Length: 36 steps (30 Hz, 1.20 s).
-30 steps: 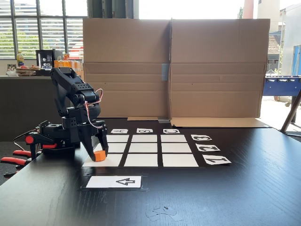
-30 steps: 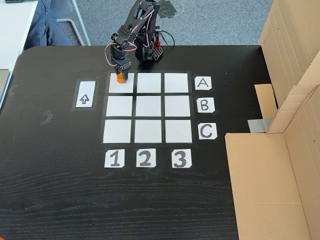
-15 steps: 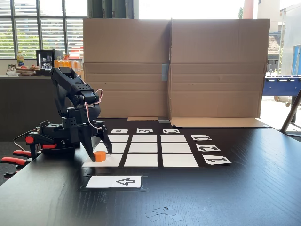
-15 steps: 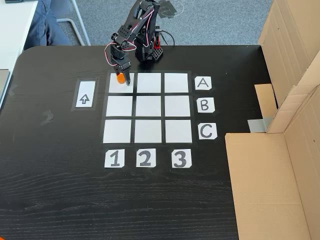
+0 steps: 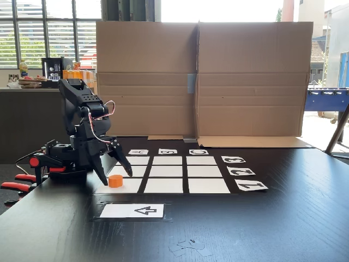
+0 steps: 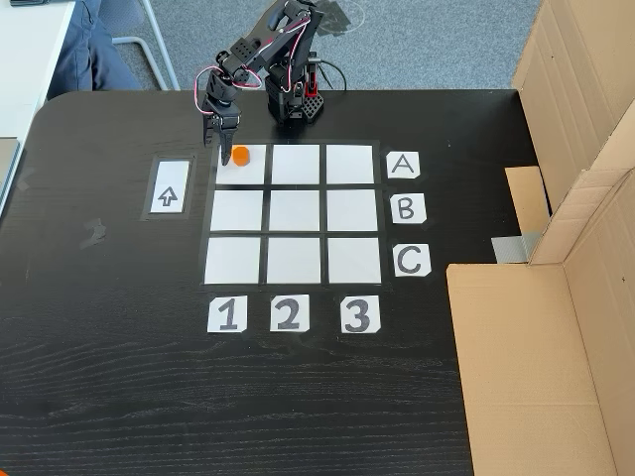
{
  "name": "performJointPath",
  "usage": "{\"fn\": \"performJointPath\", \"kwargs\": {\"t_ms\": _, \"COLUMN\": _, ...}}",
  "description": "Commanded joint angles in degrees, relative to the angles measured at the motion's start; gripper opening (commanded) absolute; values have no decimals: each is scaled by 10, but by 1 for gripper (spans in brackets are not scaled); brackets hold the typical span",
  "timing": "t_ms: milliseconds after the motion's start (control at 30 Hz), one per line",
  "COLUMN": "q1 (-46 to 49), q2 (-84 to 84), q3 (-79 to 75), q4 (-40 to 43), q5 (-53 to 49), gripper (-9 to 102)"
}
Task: Pick up the round, orange token and place it in the grid on square A1.
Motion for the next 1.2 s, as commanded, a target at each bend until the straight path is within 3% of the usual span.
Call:
{"fn": "performJointPath", "kwargs": {"t_ms": 0, "q1": 25, "q2": 45, "q3": -42, "q4": -5, "q5": 7, "gripper": 32}}
{"fn": "performJointPath", "kwargs": {"t_ms": 600, "q1": 273, "q2": 229, "q3": -192, "q4": 38, "q5": 4, "gripper": 31}}
{"fn": "performJointPath", "kwargs": {"t_ms": 1167, "q1": 429, "q2": 470, "q3": -130, "q4": 362, "q5": -6, "gripper": 15}}
